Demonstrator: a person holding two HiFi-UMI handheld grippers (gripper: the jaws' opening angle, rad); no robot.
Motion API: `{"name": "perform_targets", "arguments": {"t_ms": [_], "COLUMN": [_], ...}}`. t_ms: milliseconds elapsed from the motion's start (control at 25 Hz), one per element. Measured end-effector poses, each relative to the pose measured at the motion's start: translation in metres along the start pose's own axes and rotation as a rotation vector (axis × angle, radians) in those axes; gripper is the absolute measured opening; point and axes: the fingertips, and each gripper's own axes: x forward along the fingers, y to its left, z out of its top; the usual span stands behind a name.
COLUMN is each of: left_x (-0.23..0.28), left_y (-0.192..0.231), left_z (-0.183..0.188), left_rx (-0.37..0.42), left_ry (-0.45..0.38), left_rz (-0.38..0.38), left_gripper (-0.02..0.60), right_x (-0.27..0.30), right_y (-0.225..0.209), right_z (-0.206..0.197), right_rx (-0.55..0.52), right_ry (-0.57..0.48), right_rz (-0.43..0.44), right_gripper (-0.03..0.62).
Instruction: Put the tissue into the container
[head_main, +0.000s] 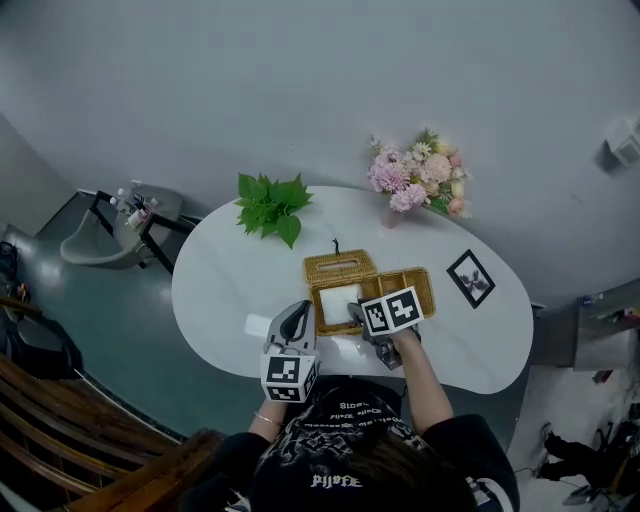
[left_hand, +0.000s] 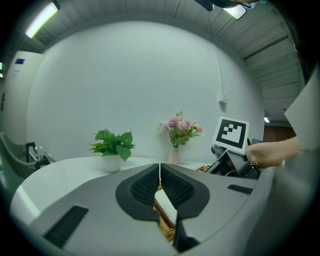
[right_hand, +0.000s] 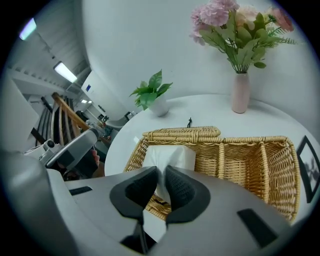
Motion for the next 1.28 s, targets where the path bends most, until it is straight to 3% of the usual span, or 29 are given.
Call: {"name": "perform_targets", "arguments": {"t_ms": [440,600,720,840,1040,1160,1280], "left_x": [-0.001,-0.002,-0.005,-0.006,-0.007,-0.009,-0.010], "left_y": [0.000,-0.001,0.000,0.002,0.001,-0.003,-0.006], "left_z": [0.005,0.001,-0.001,0.000,-0.003,-0.004,-0.005], "left_rx": [-0.009,-0.015,-0.014,-0.012,-0.007,-0.007,-0.014], "left_ry": [-0.018,-0.017,-0.017,-0.015,-0.004,0.002,0.005], "left_rz": [-0.005,-0.011,-0.012,-0.014,-0.036,-0.059,-0.087], "left_gripper": [0.026,0.026,0.026,0.026,0.026,0.026,0.026], "right_x": [0.009,0.010,0.008,0.007,-0.008,-0.023,-0.037], "right_y": [-0.001,-0.013,-0.019,-0.020,-0.022,-0.020,-0.010], "right_z": [-0.001,-0.002,-0.004,-0.005,0.004,0.013,0.019], "right_rx": [-0.011,0.001,0.006,0.035,0.052,0.057,0.083], "right_ry": [0.055,0.067,0.058,0.049,-0.060,-0.161,-0.283], "right_rz": [-0.066,-0.140,-0.183,-0.177,-0.201,-0.214,-0.165], "right_gripper": [0.080,0.091,0.107,0.192,0.198,0.239,0.242]}}
